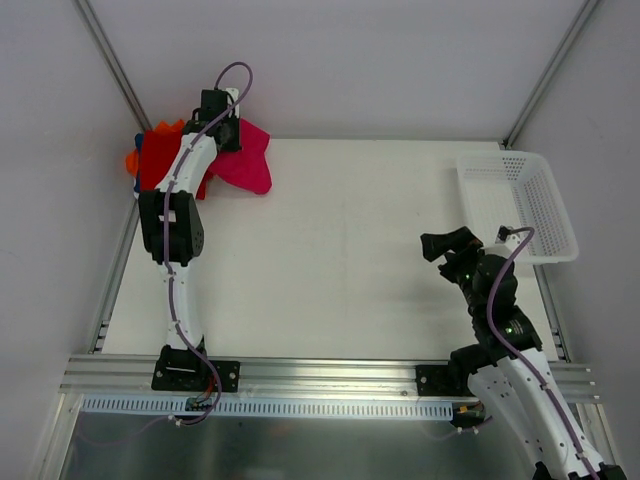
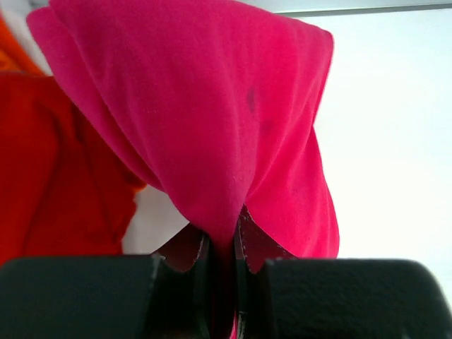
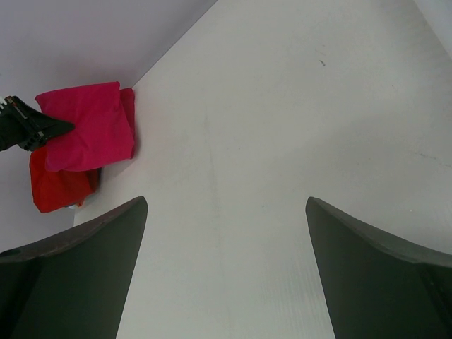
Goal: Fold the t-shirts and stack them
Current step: Neatly place the folded tshirt to the corner
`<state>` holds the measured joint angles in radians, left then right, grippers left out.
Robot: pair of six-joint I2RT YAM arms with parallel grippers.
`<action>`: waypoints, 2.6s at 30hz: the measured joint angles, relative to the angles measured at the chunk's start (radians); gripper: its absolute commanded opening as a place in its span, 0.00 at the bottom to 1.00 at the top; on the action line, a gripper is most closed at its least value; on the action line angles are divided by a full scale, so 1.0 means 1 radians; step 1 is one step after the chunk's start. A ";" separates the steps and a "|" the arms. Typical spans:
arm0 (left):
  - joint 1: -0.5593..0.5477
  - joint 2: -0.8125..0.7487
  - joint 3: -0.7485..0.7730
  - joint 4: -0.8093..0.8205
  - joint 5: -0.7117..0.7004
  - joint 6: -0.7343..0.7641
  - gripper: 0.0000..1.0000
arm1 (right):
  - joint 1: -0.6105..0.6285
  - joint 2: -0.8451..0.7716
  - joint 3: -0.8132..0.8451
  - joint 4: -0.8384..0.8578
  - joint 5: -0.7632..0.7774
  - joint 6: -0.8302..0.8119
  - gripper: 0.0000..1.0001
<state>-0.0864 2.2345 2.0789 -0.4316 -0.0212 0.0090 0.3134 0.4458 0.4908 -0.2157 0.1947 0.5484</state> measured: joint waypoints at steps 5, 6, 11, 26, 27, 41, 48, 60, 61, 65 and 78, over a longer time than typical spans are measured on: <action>0.057 -0.001 0.000 -0.021 -0.008 0.013 0.00 | -0.001 0.010 -0.026 0.031 -0.002 0.004 0.99; 0.068 -0.002 0.000 -0.023 -0.007 0.014 0.00 | -0.001 0.012 -0.032 0.035 -0.002 0.005 1.00; 0.140 -0.013 0.014 -0.034 -0.010 0.018 0.00 | -0.002 0.040 -0.074 0.072 -0.009 0.017 0.99; 0.190 -0.135 0.126 -0.045 -0.006 0.017 0.00 | -0.004 0.168 -0.129 0.205 -0.068 0.054 1.00; 0.194 -0.144 0.126 -0.045 -0.005 0.015 0.00 | -0.004 0.175 -0.129 0.212 -0.072 0.055 0.99; 0.365 -0.187 0.024 -0.030 0.057 -0.051 0.00 | -0.005 0.228 -0.129 0.247 -0.095 0.066 0.99; 0.431 -0.137 0.010 -0.012 0.112 -0.110 0.14 | -0.006 0.293 -0.129 0.282 -0.103 0.072 0.99; 0.542 -0.112 -0.044 0.014 0.084 -0.210 0.99 | -0.008 0.388 -0.129 0.344 -0.156 0.081 0.99; 0.547 -0.112 -0.050 0.016 0.080 -0.213 0.99 | -0.008 0.390 -0.129 0.348 -0.160 0.081 0.99; 0.546 -0.129 -0.084 0.030 0.068 -0.243 0.99 | -0.008 0.396 -0.129 0.356 -0.170 0.081 0.99; 0.526 -0.306 -0.311 0.113 0.032 -0.301 0.99 | -0.008 0.285 -0.151 0.345 -0.203 0.090 0.99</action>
<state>0.4400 1.9289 1.7676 -0.3187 0.0113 -0.2924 0.3054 0.7311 0.3397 0.1291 -0.0086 0.6380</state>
